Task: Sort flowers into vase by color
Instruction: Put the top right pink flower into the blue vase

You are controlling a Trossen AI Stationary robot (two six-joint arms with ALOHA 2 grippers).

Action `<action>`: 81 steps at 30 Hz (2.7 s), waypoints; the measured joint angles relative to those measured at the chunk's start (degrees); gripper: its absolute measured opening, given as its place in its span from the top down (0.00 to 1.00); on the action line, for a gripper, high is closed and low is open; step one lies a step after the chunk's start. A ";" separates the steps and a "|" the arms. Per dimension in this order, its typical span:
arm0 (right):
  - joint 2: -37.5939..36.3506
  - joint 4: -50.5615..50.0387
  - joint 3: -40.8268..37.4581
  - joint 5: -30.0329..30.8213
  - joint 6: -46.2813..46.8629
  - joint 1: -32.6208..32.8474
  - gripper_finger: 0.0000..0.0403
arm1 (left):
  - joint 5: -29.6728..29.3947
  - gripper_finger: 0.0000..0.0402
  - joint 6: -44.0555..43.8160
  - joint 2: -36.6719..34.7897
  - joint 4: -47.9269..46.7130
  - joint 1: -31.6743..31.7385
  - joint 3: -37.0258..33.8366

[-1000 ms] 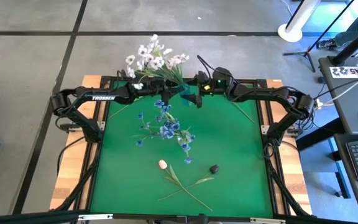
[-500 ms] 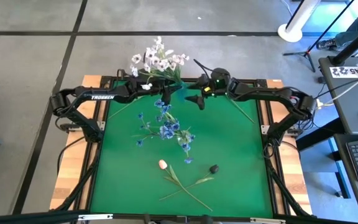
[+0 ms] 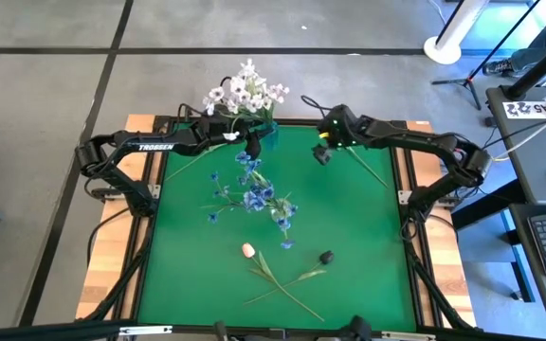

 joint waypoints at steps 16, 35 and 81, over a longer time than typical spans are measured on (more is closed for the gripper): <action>0.62 -8.88 -8.58 7.28 1.71 -13.50 0.37 | 8.23 0.66 0.19 -0.06 2.67 -0.90 -2.78; 0.64 -11.27 -13.68 9.13 5.16 -13.37 0.57 | 9.65 0.66 0.21 -0.04 3.96 -2.55 -2.89; -8.73 84.48 -11.93 -19.57 7.80 4.81 1.00 | 10.44 0.66 0.01 -0.04 3.43 -2.93 -2.89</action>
